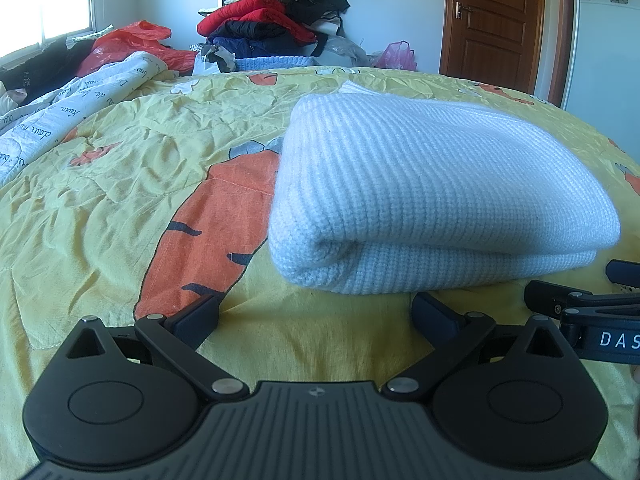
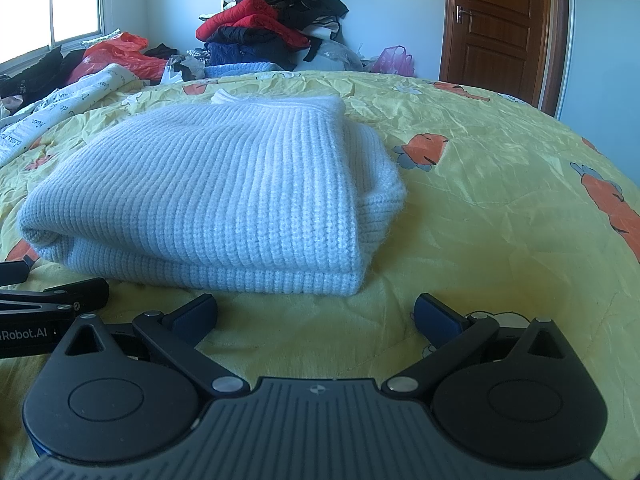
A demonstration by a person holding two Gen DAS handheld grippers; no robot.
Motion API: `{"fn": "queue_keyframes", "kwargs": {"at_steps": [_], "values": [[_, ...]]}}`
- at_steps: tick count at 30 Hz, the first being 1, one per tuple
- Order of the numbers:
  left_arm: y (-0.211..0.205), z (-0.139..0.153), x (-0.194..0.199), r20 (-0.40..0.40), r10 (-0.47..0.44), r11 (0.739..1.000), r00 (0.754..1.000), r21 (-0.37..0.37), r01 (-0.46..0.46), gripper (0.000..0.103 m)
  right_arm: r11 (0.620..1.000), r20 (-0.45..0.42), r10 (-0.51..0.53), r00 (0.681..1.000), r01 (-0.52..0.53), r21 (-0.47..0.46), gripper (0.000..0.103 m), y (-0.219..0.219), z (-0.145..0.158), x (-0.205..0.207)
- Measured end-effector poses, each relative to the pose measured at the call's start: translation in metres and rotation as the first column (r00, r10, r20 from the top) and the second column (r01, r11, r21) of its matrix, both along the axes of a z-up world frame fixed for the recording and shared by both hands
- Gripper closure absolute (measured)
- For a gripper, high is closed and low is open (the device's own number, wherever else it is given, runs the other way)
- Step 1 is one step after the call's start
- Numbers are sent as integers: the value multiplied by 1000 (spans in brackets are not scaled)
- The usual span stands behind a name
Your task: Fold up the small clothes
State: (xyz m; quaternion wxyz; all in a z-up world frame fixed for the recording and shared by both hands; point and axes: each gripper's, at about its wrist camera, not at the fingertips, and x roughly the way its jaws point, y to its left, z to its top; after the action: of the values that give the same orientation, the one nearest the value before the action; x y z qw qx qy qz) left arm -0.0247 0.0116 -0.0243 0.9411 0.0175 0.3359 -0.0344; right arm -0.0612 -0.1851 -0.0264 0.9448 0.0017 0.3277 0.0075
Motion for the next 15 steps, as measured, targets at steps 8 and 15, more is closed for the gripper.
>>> {"fn": "queue_keyframes", "kwargs": {"at_steps": [8, 15], "values": [[1, 1, 0, -2, -2, 1000, 1000, -5, 2, 0, 1000, 0, 0, 1000, 0, 1, 0, 0, 0, 0], [1, 1, 0, -2, 3, 1000, 1000, -6, -3, 0, 1000, -1, 0, 1000, 0, -2, 0, 1, 0, 0]]}}
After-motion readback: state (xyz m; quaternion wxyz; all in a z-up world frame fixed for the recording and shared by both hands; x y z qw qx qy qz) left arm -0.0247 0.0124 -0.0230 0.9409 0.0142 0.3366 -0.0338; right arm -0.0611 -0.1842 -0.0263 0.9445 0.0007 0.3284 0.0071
